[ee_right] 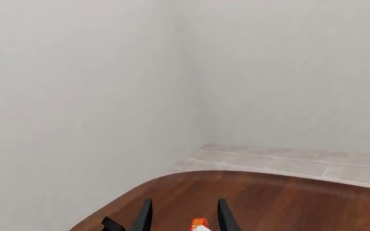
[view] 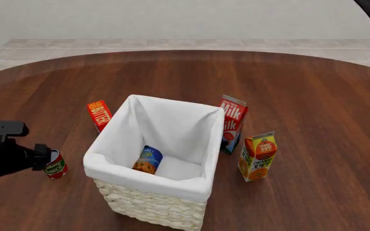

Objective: Pick up the alphabet soup and the tomato sauce, and put them in the basket.

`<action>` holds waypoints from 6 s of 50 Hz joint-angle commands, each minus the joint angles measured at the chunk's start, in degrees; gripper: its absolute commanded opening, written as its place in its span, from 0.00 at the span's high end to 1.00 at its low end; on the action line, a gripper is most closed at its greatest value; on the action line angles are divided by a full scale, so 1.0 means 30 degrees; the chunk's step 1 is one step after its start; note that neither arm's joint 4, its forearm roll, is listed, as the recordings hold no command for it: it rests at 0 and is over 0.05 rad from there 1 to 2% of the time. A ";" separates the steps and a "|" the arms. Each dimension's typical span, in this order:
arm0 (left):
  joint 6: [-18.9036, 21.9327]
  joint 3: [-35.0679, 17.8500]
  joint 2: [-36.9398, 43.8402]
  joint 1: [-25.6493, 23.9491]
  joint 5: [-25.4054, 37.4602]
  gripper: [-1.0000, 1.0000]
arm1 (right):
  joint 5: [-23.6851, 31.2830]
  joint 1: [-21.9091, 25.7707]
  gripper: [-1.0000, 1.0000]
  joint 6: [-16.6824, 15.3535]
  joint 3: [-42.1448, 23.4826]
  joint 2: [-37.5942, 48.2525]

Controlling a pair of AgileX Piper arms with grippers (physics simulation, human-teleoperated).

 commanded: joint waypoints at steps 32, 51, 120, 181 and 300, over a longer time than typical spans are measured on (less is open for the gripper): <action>-0.0201 0.2020 0.4133 -0.0049 -0.5700 0.00 | 0.0755 -0.0342 0.00 -0.0379 -0.0591 -0.0145; 0.0155 0.2186 0.6012 0.0502 -0.7509 0.00 | 0.0800 -0.0228 0.00 -0.0501 -0.0903 0.0296; 0.0013 0.1762 0.7266 0.0332 -0.8769 1.00 | 0.0648 -0.0127 0.00 -0.0431 -0.0696 0.0421; 0.1187 -0.5759 -0.2505 -0.2688 0.2671 1.00 | 0.0659 0.0198 0.00 -0.0354 -0.0954 -0.0327; 0.3341 -0.9543 0.5742 -1.6425 0.4336 1.00 | -0.1202 0.0275 0.00 0.1331 0.1983 -0.1279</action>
